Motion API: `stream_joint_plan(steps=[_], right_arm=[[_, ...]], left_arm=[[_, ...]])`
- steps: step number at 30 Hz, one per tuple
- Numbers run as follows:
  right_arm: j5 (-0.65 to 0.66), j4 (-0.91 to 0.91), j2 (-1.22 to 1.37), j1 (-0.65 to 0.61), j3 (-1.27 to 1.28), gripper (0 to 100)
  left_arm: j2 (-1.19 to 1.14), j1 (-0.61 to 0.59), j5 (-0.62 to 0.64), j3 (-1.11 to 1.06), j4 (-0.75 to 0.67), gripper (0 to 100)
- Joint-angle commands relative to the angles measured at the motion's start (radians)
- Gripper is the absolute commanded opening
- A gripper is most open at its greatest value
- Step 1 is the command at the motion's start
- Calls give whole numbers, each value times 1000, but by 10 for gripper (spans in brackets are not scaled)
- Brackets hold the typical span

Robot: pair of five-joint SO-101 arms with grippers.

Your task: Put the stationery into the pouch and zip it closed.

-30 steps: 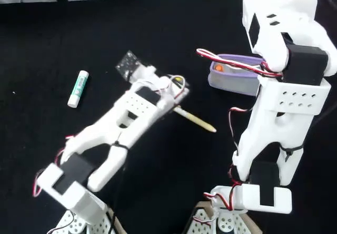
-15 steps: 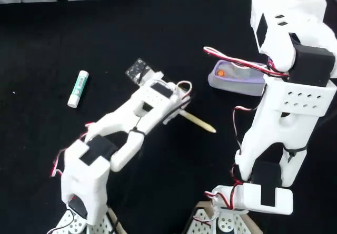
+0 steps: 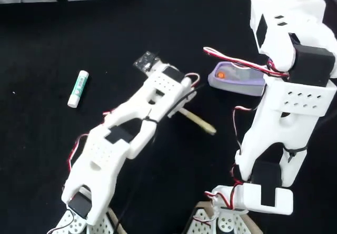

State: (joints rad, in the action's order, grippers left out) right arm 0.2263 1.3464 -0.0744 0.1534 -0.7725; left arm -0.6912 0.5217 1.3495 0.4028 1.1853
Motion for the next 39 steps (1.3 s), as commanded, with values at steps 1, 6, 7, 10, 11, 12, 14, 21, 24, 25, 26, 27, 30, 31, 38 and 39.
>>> stream_joint_plan(steps=[1,6,7,10,11,12,14,21,24,25,26,27,30,31,38,39], right_arm=[[-11,-2,-36,9,-4,11],[-11,-2,-36,11,-4,11],[-11,0,-36,11,-4,11],[-11,2,-36,8,-4,11],[-11,2,-36,8,-4,11],[-11,2,-36,6,-4,11],[-11,2,-36,6,-4,11],[-11,2,-36,9,-4,11],[-11,3,-36,11,1,11],[-9,0,-36,11,8,11],[-9,-3,-36,8,18,11],[-9,-5,-36,6,24,11],[-11,-8,-36,6,45,11],[-11,-15,-36,5,51,11],[-5,-41,-38,11,65,11],[-5,-41,-38,11,62,11]], left_arm=[[-77,-1,-37,173,138,33],[-127,-18,-44,355,285,30],[-129,-28,-44,394,316,30],[-129,-79,-44,549,428,30],[-129,-97,-46,616,471,30],[-129,-116,-48,690,512,30],[-130,-148,-52,840,577,30],[-137,-168,-204,1260,575,30],[-110,-166,-212,1262,572,30],[-94,-168,-212,1262,574,30],[-83,-168,-215,1260,574,30],[-68,-168,-215,1260,574,30],[-3,-168,-215,1264,572,30],[35,-166,-215,1264,572,30],[253,-51,-299,1260,574,30],[276,-33,-311,1260,574,30]])
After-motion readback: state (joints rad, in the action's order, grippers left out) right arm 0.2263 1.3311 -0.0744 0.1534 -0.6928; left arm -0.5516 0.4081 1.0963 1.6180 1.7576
